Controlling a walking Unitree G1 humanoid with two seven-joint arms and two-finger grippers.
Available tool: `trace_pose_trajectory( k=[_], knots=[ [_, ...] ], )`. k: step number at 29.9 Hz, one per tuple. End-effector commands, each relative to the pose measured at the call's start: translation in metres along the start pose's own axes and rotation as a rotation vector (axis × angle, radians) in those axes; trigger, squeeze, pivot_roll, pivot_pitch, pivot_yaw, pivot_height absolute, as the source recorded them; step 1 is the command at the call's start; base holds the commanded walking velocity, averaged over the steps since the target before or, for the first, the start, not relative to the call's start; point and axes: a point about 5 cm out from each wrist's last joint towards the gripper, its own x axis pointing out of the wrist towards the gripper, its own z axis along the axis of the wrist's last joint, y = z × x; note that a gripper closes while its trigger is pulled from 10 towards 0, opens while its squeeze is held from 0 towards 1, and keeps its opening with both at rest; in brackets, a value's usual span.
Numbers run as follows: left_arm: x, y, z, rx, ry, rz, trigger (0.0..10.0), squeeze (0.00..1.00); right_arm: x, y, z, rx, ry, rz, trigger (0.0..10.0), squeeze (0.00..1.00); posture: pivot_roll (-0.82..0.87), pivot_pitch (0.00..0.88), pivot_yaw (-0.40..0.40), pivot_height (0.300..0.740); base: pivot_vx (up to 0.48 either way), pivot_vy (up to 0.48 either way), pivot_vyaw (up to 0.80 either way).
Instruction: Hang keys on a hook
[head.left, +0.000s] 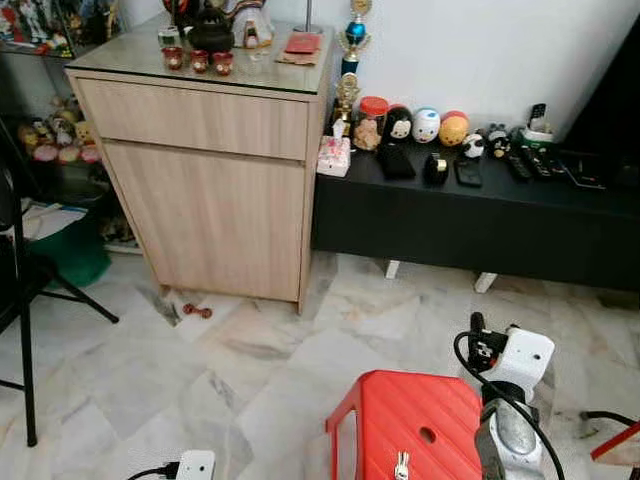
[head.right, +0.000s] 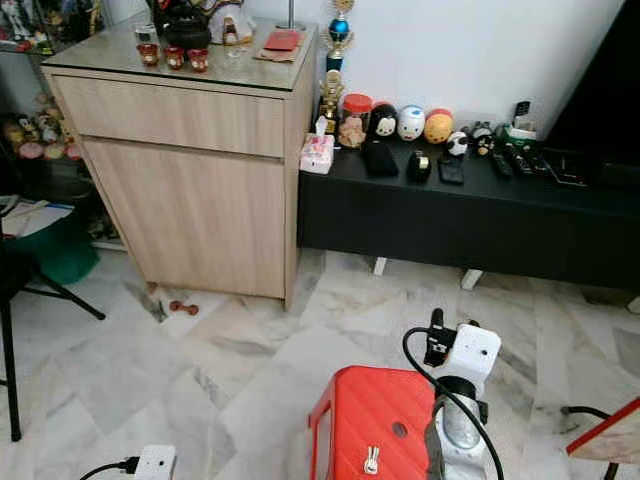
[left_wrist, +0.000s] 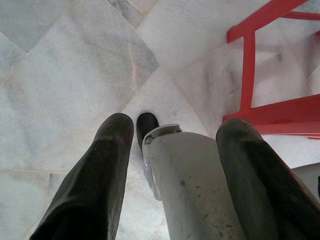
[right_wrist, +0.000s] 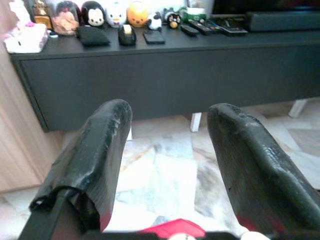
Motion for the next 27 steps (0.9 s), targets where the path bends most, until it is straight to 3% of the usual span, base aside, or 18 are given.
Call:
trace_pose_trajectory(
  k=[1,5,13,19,21,27],
  knots=[
    [-0.004,0.001,-0.015,0.038,0.068,-0.010,10.0,0.00,0.000,-0.001,0.001,0.000,-0.002,-0.013,10.0,0.00,0.08,0.000,-0.067,0.740,0.000,0.000,0.00],
    [-0.003,0.011,-0.009,0.069,0.062,-0.001,10.0,0.00,-0.001,0.006,0.001,0.022,-0.014,-0.029,10.0,0.00,0.07,0.000,-0.021,0.740,0.000,0.000,0.00],
    [-0.001,0.016,0.000,0.084,0.044,0.000,10.0,0.00,-0.003,0.010,-0.003,0.032,0.002,-0.029,10.0,0.00,0.06,0.000,0.001,0.740,0.000,0.000,0.00],
    [0.000,0.014,0.002,0.083,0.038,-0.003,10.0,0.00,-0.002,0.013,-0.007,0.009,0.039,-0.009,10.0,0.00,0.07,0.000,-0.018,0.740,0.000,0.000,0.00],
    [0.000,0.010,0.002,0.051,0.036,-0.003,10.0,0.00,0.003,0.021,-0.008,-0.027,0.067,0.071,10.0,0.00,0.08,0.000,-0.046,0.740,0.000,0.000,0.00],
    [0.000,0.008,-0.001,0.039,0.038,-0.001,10.0,0.00,0.007,0.027,-0.004,-0.025,0.055,0.090,10.0,0.00,0.09,0.000,-0.057,0.740,0.000,0.000,0.00]
  ],
)
